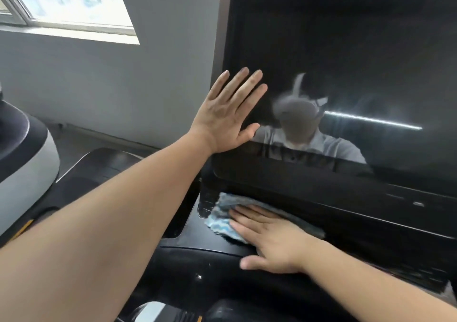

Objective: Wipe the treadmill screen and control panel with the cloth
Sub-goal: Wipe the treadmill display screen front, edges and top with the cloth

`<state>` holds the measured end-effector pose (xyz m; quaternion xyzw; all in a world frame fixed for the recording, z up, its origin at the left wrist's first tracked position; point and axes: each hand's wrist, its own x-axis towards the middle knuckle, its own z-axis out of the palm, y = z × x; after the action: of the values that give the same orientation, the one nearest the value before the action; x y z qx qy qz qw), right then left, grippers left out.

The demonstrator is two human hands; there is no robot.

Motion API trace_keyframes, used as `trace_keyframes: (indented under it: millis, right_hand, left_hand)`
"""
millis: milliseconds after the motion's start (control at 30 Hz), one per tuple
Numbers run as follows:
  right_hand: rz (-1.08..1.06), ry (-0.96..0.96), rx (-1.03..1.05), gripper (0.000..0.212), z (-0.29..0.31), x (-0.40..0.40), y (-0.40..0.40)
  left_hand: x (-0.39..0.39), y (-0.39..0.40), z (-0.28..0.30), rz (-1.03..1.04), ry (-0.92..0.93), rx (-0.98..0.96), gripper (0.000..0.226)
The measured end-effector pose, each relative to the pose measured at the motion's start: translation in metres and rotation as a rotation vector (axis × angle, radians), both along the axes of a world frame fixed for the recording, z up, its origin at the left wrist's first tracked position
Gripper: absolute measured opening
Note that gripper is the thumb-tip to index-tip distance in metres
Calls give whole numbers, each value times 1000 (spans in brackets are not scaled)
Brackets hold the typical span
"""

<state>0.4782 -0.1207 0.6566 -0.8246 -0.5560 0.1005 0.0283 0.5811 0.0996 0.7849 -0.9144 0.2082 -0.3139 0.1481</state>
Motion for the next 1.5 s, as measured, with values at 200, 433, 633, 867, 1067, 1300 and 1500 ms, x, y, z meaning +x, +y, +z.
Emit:
trace_keyframes:
  millis: [200,433,633,867,1067,1300,1500]
  right_hand:
    - [-30,-23,7,100,10,-14,14]
    - [-119,-63,-37,91,15,-30,-87]
    - [-41,-78,-49,97,5,-10,30]
    - [-58,47,-40,114,4,-20,95]
    - [-245,-25,-73,89,18,-37,-45]
    - [-148,-114,-89,92,9,-20,5]
    - [2,-123,-34,101,-6,-11,104]
  left_hand:
    - [-3,-1,2,14,27,13,72]
    - [-2,0,0,2,10,-16,74]
    - [0,1,-2,-16,6,-29,73]
    - [-1,0,1,-6,16,-20,72]
    - [-1,1,0,-3,14,-29,73]
    - [1,2,-2,-31,-6,-50,73]
    - [-1,1,1,-8,11,-39,73]
